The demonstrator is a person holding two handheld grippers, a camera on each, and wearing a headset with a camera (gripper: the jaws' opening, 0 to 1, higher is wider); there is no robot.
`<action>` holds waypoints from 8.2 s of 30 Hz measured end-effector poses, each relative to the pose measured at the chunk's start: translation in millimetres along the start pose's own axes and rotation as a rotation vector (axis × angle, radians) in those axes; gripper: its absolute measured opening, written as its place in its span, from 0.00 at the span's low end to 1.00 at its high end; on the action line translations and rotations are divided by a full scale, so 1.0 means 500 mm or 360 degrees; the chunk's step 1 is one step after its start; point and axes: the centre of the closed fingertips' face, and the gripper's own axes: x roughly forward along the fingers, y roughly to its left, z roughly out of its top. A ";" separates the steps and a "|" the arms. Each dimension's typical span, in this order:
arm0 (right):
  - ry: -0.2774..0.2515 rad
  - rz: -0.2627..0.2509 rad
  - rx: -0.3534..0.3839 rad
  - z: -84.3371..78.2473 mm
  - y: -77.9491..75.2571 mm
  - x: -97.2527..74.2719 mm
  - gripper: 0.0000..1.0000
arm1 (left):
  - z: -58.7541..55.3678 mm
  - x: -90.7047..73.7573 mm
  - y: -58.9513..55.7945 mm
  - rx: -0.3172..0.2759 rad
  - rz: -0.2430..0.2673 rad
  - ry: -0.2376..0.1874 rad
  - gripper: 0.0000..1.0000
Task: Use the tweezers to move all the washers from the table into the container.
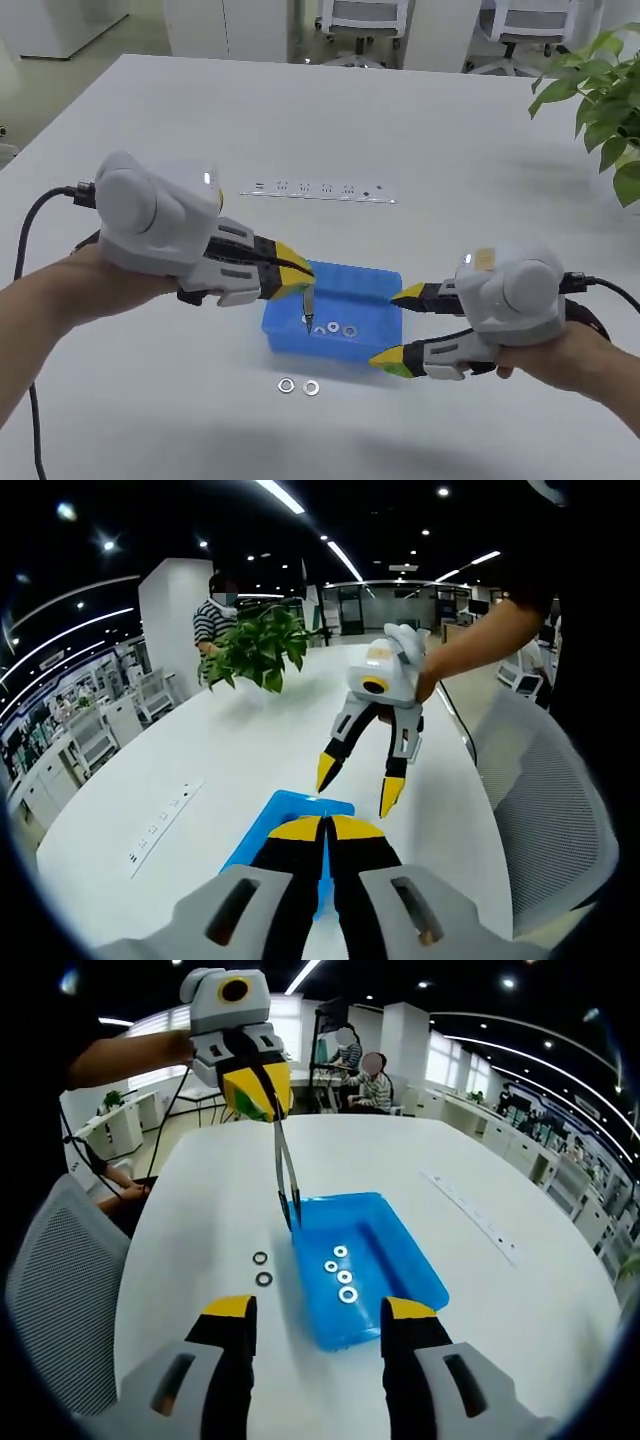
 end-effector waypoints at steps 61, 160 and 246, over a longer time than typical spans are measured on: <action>-0.0014 0.0049 0.0081 -0.050 0.065 -0.019 0.62 | -0.089 0.061 -0.096 -0.0015 -0.0202 0.0099 0.05; 0.0020 0.0433 -0.0347 0.027 0.136 0.145 0.08 | -0.096 0.063 -0.088 -0.0008 -0.0279 0.0205 0.08; 0.0026 0.0395 -0.0379 0.068 -0.009 0.098 0.09 | -0.091 0.022 -0.020 -0.0301 0.0005 0.0019 0.99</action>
